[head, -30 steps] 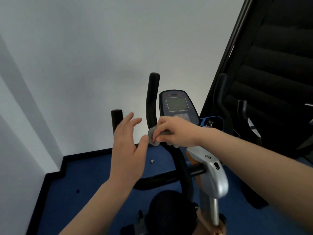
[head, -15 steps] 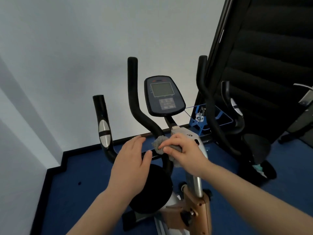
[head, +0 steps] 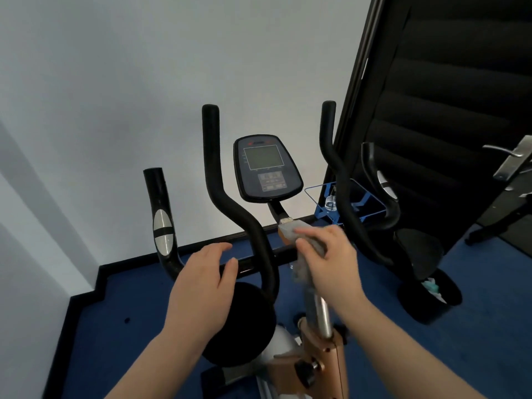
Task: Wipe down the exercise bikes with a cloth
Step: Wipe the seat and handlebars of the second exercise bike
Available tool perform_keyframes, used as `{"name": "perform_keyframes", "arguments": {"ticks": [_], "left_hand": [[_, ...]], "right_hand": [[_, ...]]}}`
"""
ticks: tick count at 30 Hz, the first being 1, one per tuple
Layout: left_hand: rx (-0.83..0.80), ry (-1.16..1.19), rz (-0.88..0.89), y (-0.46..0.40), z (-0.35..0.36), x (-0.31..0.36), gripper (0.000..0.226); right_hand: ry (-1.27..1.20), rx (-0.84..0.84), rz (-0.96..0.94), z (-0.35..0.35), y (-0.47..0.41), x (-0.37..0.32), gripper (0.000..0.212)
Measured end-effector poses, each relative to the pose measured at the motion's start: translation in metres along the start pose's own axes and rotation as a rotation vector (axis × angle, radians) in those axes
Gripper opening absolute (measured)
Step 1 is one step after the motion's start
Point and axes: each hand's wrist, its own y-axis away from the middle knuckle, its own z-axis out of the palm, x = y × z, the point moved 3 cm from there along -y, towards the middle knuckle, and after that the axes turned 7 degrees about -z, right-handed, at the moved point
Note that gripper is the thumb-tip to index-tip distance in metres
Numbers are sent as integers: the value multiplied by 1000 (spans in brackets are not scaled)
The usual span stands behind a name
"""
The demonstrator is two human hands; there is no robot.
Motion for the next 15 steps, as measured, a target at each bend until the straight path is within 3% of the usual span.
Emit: {"name": "perform_keyframes", "arguments": {"ticks": [3,8,11,15], "left_hand": [[3,14,-28,0,0,-1,36],[6,16,-37,2,0,-2,36],[-4,16,-45,2,0,-3,36],[-4,13,-49,1,0,-3,37]], "right_hand": [[333,-78,52,33,-8,-5,20],[176,-165,47,48,0,-7,24],[443,-341,-100,23,-9,-3,24],[634,-340,-111,31,-33,-9,18]]}}
